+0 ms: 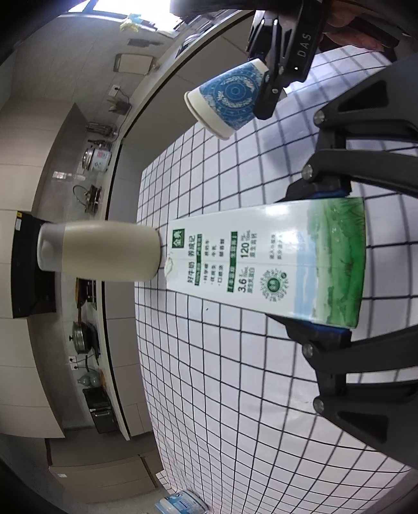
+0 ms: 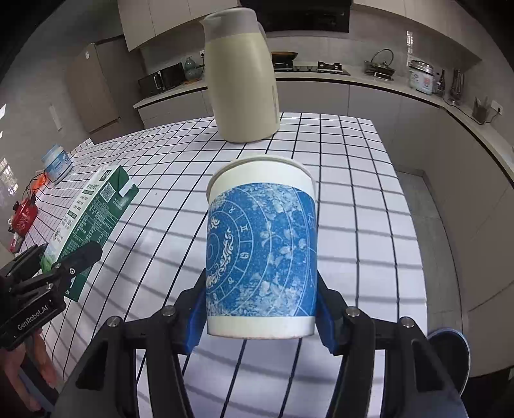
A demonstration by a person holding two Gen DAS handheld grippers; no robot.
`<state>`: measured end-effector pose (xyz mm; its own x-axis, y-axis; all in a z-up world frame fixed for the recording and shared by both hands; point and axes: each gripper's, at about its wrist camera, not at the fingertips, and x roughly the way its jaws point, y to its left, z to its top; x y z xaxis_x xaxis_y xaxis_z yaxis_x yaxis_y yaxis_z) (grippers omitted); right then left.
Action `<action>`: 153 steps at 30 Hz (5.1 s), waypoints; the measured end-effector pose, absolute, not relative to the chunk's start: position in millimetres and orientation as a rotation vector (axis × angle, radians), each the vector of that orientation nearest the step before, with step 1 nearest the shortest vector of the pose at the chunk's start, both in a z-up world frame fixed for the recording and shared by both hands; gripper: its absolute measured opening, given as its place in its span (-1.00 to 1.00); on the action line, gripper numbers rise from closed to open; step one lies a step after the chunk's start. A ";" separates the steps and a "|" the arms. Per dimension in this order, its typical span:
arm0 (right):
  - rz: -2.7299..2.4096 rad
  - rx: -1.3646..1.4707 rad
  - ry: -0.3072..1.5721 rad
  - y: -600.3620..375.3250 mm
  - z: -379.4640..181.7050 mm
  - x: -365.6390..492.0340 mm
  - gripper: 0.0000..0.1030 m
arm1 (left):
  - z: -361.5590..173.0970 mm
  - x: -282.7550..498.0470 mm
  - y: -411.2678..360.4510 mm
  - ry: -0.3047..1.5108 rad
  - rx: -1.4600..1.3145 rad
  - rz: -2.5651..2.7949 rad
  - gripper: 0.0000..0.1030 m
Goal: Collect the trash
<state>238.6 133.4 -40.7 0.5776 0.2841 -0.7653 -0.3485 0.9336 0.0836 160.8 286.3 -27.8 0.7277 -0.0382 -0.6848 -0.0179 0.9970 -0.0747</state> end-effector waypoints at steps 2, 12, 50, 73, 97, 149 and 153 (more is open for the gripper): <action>0.356 -0.073 0.879 125.6 -39.4 221.4 0.15 | -26.6 151.6 278.9 0.756 -0.071 -0.030 0.08; 0.275 -0.052 0.866 75.3 -21.9 148.9 0.15 | -18.1 120.4 239.8 0.742 -0.058 -0.129 0.08; 0.109 0.055 0.904 -263.8 -35.0 102.9 0.16 | -44.1 127.3 -53.2 0.824 0.038 -0.345 0.08; 0.260 -0.057 1.119 -331.3 -145.1 147.5 0.16 | -137.4 138.3 -129.1 1.030 -0.032 -0.238 0.08; 0.253 -0.260 1.190 -350.8 -219.6 212.0 1.00 | -179.8 159.0 -144.0 1.085 0.052 -0.130 0.90; -0.006 -0.067 0.788 -227.2 63.9 -36.7 1.00 | 55.2 13.4 -9.0 0.697 0.024 -0.189 0.94; -0.035 -0.056 0.734 -214.8 85.7 -66.3 1.00 | 74.3 -5.1 3.2 0.641 -0.004 -0.233 0.97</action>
<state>-66.3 -214.8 85.7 0.7423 -0.0512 -0.6681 0.0119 0.9979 -0.0632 -5.1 3.2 74.3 0.7766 -0.2163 -0.5917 0.2136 0.9740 -0.0757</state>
